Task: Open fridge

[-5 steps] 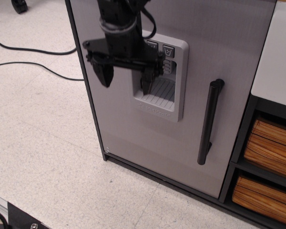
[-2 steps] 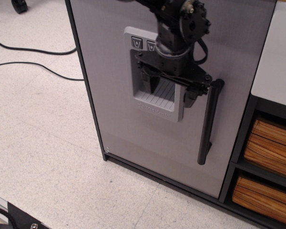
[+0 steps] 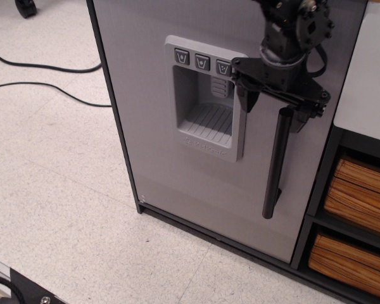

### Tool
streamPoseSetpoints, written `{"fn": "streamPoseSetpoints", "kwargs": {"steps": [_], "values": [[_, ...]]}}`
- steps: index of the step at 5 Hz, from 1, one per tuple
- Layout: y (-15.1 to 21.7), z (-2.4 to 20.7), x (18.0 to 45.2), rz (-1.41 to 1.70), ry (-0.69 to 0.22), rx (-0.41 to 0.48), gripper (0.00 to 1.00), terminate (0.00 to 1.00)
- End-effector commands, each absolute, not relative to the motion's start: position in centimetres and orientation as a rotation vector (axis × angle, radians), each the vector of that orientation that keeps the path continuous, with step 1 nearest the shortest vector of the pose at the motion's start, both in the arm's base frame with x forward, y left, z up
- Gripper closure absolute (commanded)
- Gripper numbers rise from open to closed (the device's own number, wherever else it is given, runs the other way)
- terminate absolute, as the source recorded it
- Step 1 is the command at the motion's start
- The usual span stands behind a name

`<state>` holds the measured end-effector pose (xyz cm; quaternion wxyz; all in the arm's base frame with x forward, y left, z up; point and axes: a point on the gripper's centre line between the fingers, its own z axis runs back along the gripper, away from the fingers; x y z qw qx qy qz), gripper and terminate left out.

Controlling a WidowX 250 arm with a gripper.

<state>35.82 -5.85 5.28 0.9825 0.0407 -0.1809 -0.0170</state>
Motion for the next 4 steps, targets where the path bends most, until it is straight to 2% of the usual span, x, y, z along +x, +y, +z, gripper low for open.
{"fn": "streamPoseSetpoints", "kwargs": {"steps": [1,2,4], "values": [[-7.0,6.56,38.14,-0.039,-0.446,0.071,0.0,0.0],[-6.97,6.24,37.83,-0.04,-0.443,0.067,1.0,0.0],[-6.87,6.41,37.34,-0.004,-0.492,0.05,1.0,0.0]]}}
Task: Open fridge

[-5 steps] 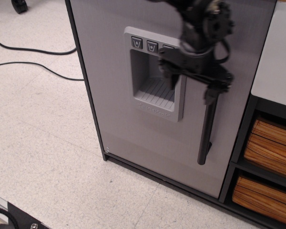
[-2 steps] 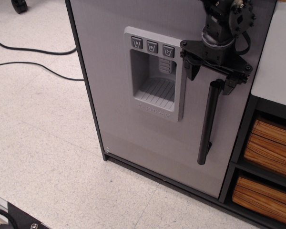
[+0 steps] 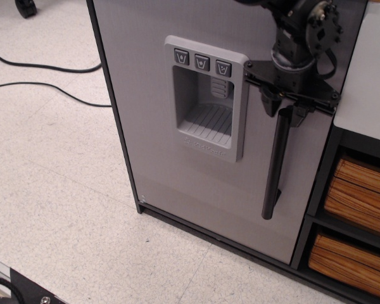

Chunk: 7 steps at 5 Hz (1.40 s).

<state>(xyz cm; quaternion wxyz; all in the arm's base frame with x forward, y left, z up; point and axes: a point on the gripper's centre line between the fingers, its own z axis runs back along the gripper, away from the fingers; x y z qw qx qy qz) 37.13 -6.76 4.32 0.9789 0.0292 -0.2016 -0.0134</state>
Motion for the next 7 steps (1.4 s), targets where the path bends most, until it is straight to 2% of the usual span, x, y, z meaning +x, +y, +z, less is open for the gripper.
{"fn": "streamPoseSetpoints", "kwargs": {"steps": [1,3,5,6,7], "values": [[-6.7,6.2,36.5,-0.018,-0.479,0.05,1.0,0.0],[-3.7,7.5,32.1,-0.047,-0.483,0.033,1.0,0.0],[0.3,7.7,29.1,-0.061,-0.458,0.008,1.0,0.0],[1.6,7.4,27.3,-0.035,-0.403,-0.002,0.0,0.0],[1.8,6.5,24.9,0.015,-0.319,0.057,0.0,0.0]]}}
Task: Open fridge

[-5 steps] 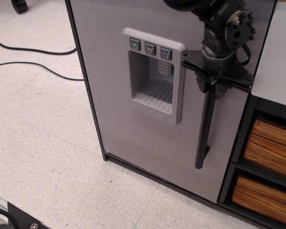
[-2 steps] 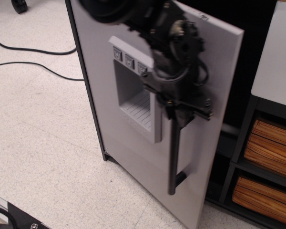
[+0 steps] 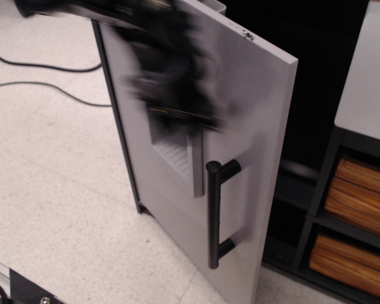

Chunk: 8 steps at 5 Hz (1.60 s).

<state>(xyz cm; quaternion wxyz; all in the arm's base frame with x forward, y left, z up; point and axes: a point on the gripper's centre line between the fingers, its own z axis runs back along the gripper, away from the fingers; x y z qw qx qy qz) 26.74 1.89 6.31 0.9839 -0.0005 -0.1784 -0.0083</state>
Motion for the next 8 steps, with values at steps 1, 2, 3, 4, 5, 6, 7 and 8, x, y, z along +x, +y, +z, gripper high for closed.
{"fn": "streamPoseSetpoints", "kwargs": {"steps": [1,2,3,4,5,6,7,8], "values": [[1.0,5.2,22.7,-0.011,-0.285,0.133,0.0,0.0],[-1.7,3.5,21.4,-0.101,-0.225,0.116,0.0,0.0],[-4.8,2.4,22.1,-0.13,-0.192,0.088,0.0,0.0],[-8.6,1.6,23.5,-0.149,-0.186,0.065,0.0,0.0],[-11.6,0.9,24.4,-0.191,-0.155,0.033,0.0,0.0],[-14.1,1.4,24.9,-0.209,-0.182,0.004,0.0,0.0],[-15.9,1.9,26.2,-0.203,-0.19,-0.013,0.0,0.0],[-16.0,2.3,28.5,-0.157,-0.222,-0.01,0.0,0.0]]}}
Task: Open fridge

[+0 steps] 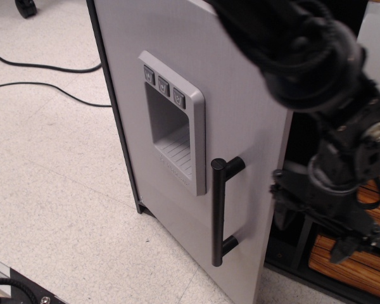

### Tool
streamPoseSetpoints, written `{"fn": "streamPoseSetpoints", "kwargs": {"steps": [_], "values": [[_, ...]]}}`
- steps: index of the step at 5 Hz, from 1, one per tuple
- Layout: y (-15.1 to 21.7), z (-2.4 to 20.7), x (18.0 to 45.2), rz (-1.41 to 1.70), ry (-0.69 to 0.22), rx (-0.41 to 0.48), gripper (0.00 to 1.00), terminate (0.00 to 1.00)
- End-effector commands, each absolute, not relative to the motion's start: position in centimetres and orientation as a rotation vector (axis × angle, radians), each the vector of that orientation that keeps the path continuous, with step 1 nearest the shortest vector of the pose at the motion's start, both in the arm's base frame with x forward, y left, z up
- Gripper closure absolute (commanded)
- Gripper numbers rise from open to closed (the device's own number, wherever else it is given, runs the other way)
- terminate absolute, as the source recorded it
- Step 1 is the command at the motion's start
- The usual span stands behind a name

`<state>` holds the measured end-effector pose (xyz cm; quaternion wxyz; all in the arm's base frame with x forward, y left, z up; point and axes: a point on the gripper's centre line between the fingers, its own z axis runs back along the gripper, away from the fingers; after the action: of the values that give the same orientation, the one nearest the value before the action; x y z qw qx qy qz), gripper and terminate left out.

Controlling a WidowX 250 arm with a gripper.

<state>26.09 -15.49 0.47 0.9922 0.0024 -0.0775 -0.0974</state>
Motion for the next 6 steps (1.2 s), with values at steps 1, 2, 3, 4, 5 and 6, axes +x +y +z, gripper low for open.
{"fn": "streamPoseSetpoints", "kwargs": {"steps": [1,2,3,4,5,6], "values": [[-15.1,2.8,31.3,-0.086,-0.244,-0.003,0.0,0.0],[-13.5,3.7,32.6,-0.033,-0.256,0.001,0.0,0.0],[-11.0,4.4,32.6,0.004,-0.244,0.023,0.0,0.0],[-8.5,5.3,31.5,0.004,-0.205,0.004,0.0,0.0],[-6.2,6.9,29.6,-0.002,-0.205,-0.019,0.0,0.0],[-3.1,7.9,27.6,-0.003,-0.215,-0.033,0.0,0.0]]}}
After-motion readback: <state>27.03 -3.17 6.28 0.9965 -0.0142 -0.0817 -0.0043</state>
